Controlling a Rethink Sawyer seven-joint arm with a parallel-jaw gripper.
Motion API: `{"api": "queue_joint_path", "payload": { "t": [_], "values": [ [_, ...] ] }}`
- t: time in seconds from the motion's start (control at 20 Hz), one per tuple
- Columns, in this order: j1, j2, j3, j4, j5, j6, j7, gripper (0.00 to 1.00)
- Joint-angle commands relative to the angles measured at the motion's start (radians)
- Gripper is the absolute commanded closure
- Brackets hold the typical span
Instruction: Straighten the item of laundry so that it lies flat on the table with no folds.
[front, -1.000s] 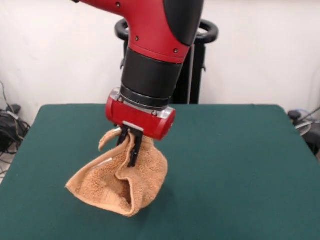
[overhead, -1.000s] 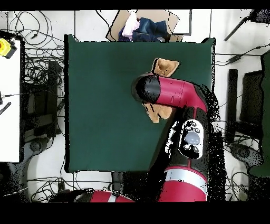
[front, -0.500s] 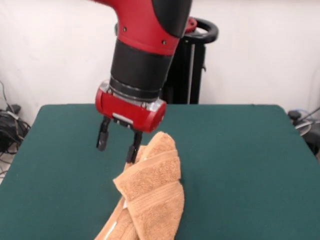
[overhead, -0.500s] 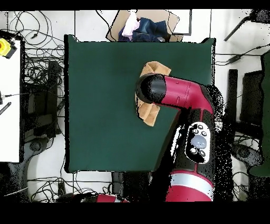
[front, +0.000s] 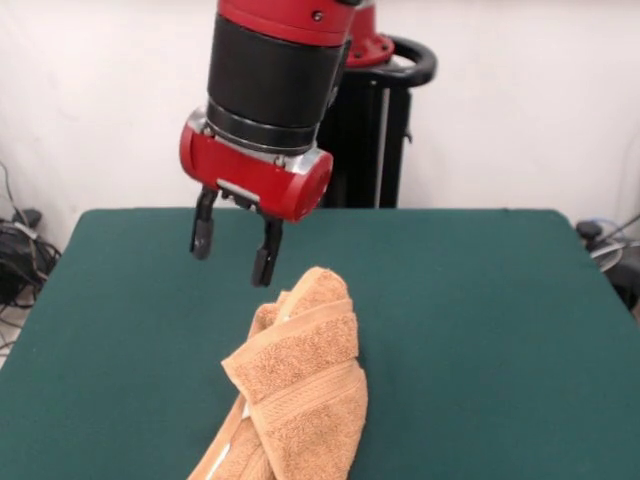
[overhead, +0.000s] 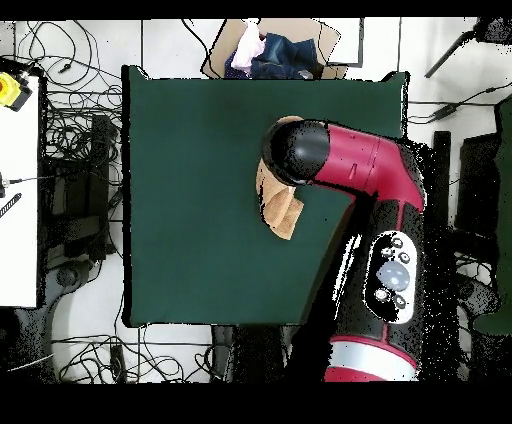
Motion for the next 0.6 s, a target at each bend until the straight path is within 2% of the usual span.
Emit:
{"api": "queue_joint_path", "payload": {
  "t": [0.05, 0.25, 0.4, 0.6],
  "values": [
    [-0.048, 0.116, 0.133, 0.052, 0.079, -0.090, 0.158, 0.00],
    [-0.036, 0.147, 0.113, 0.058, 0.045, -0.252, 0.155, 0.00],
    [-0.063, 0.153, 0.152, 0.072, 0.056, -0.294, 0.118, 0.00],
    [-0.057, 0.167, 0.145, 0.081, 0.052, -0.331, 0.126, 0.00]
  ]
}}
